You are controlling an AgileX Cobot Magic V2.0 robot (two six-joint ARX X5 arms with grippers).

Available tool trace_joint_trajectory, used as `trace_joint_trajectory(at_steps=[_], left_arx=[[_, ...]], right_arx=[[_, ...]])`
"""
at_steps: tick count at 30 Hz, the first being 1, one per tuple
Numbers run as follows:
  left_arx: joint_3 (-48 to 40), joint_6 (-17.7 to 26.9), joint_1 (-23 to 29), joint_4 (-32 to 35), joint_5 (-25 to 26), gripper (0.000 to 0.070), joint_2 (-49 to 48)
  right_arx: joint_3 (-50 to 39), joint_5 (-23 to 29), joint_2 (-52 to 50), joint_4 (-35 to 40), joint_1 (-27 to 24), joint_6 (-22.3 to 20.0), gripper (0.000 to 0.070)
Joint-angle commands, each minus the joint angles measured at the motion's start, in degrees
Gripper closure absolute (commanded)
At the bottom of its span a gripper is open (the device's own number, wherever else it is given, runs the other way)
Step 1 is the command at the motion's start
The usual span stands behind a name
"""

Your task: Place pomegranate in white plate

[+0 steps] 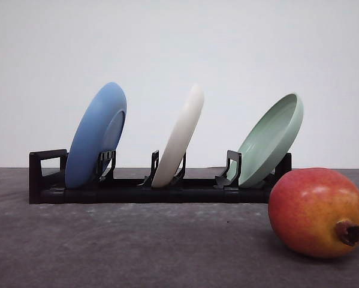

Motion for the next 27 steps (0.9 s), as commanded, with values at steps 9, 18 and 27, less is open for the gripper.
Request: trace_joint_trajectory(at_steps=[9,18,27], left_arx=[[1.2,1.3,-1.4,6.6,6.0,0.0307,1.1],[1.2,1.4,-8.0,20.5,6.0,0.0314,9.9],[1.2,1.4,-17.4,36.0,-3.1,0.0323,24.9]], right_arx=[[0.8,-0.1,0.2,0.9,0.2,-0.6,0.0240],[0.8,-0.2,0.2,0.9,0.2,-0.2,0.0240],[0.8,-0.2,0.2,0.9,0.2,-0.2,0.0240]])
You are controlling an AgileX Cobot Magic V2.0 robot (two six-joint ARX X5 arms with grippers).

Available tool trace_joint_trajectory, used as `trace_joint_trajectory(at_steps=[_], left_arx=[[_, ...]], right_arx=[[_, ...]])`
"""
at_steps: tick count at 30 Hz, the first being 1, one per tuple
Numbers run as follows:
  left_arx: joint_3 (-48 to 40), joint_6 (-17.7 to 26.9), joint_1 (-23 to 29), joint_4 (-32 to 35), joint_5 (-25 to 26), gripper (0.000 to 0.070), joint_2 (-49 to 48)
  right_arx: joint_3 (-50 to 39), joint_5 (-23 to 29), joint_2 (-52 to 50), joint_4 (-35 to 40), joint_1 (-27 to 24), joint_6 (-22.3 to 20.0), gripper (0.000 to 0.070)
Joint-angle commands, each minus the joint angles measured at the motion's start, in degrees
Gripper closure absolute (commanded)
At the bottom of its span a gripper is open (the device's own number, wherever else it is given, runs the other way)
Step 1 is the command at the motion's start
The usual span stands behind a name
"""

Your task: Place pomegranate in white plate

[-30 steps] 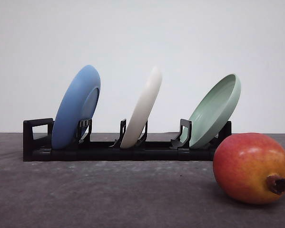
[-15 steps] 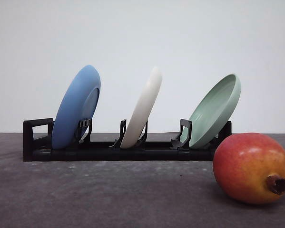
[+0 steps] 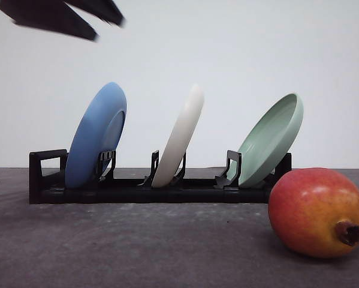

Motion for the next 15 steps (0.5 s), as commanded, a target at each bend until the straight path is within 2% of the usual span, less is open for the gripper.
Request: trace_joint_trajectory(at_steps=[1,8,15], left_arx=[[1.0,0.3,-1.8,4.0,-1.6,0.0323,3.2],[1.9,0.2,-6.6,15.9,-6.8,0.0322,15.4],[7.9,-1.0,-7.6,18.2,-11.4,0.0322,28.0]], right_arx=[[0.8,0.0,0.2,0.6,0.2,-0.2,0.0240],[0.8,0.0,0.2,0.6,0.2,-0.2,0.0240],[0.8,0.0,0.2,0.6,0.2,-0.2,0.0240]])
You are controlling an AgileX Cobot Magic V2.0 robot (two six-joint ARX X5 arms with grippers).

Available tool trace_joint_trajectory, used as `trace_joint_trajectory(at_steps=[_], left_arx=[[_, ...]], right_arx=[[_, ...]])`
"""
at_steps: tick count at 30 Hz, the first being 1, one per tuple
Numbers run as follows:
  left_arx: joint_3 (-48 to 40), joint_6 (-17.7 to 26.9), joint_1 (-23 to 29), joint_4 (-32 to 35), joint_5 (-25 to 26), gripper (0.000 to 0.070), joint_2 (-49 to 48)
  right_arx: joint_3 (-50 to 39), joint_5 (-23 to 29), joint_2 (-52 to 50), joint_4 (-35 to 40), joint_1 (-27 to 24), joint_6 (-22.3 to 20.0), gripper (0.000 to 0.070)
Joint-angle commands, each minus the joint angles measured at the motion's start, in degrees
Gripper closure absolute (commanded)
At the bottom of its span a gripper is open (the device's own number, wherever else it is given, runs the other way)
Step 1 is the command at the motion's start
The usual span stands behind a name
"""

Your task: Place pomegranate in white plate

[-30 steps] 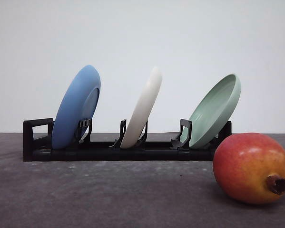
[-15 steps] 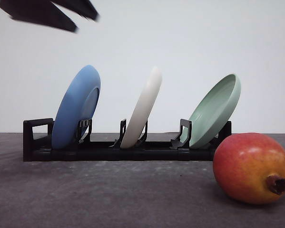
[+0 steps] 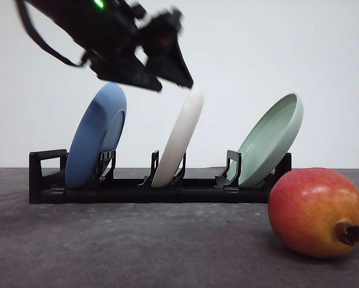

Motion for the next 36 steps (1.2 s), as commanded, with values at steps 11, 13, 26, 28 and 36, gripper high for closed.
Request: trace_joint_trajectory(at_steps=[11,13,26,28,36], left_arx=[[10.9,-2.9,-0.5,0.7,-2.1,0.0323,14.7],[11.2,-2.9,-0.5,0.6,-2.2,0.0325,15.1],[11.3,-7.1,-0.5,0.6,-2.3,0.0670,15.1],[11.3,-7.4,-0.5,0.6,-2.2,0.0695,15.1],[11.4,-11.0,-0.5,0.6,-1.8,0.0695,13.4]], right_arx=[[0.8,0.0,0.2,0.5,0.2,-0.2,0.0241],[0.8,0.0,0.2,0.5,0.2,-0.2,0.0240],[0.8,0.0,0.2,0.5,0.2,-0.2,0.0240],[0.8,0.0,0.2,0.5,0.2,-0.2,0.0240],[0.8,-0.1,0.2,0.5,0.2,-0.2,0.0241]])
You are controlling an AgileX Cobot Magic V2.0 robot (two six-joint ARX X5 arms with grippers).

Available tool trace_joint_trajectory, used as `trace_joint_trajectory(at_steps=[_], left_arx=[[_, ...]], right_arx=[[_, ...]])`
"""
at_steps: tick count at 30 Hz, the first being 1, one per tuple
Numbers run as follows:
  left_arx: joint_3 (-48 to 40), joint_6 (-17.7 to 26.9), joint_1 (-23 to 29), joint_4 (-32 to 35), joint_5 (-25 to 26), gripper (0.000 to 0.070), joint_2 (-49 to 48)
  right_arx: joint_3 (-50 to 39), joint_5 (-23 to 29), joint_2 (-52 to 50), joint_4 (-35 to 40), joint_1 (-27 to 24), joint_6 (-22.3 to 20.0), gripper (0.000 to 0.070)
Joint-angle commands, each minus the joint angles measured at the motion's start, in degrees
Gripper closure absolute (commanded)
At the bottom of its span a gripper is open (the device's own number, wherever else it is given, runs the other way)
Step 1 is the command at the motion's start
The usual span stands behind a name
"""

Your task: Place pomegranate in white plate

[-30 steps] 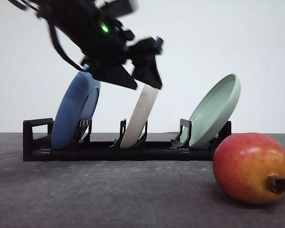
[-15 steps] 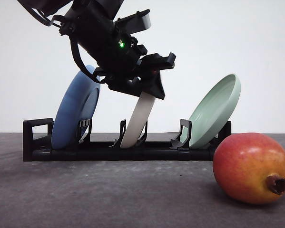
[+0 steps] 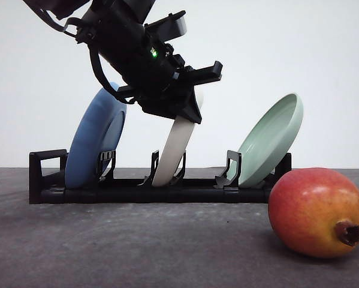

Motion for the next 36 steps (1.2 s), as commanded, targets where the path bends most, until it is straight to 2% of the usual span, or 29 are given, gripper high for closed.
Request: trace_joint_trajectory(at_steps=[1,8,14,19,25,30,33,36], left_arx=[[1.4,-3.3,-0.5,0.6,0.4,0.0694,-0.9],[1.4,-7.0,-0.5,-0.7,0.8,0.0694,-6.4],[1.4,-10.6,-0.6,-7.3,4.2,0.0694,-13.3],[0.8,-10.7,-2.5,-13.5,3.9,0.0694,-20.0],[-6.7,-10.7,-7.0,-14.0,2.5,0.0694,-30.2],[-13.4,-8.4,-11.6,-15.4,-1.5,0.0694,-38.8],[-14.5,-4.4,-14.1,-21.8,-4.5,0.0694,-41.9],[-14.5,1.4,-16.6,-29.0,-5.6,0.0694,-42.9]], right_arx=[[0.8,-0.1,0.2,0.5,0.2,-0.2,0.0240],[0.8,-0.1,0.2,0.5,0.2,-0.2,0.0240],[0.8,-0.1,0.2,0.5,0.2,-0.2,0.0240],[0.8,-0.1,0.2,0.5,0.2,-0.2,0.0240],[0.8,-0.1,0.2,0.5,0.2,-0.2,0.0241],[0.8,-0.1,0.2,0.5,0.2,-0.2,0.0240],[0.8,-0.1,0.2,0.5,0.2,-0.2,0.0241],[0.8,-0.1,0.2,0.5,0.2,-0.2,0.0241]])
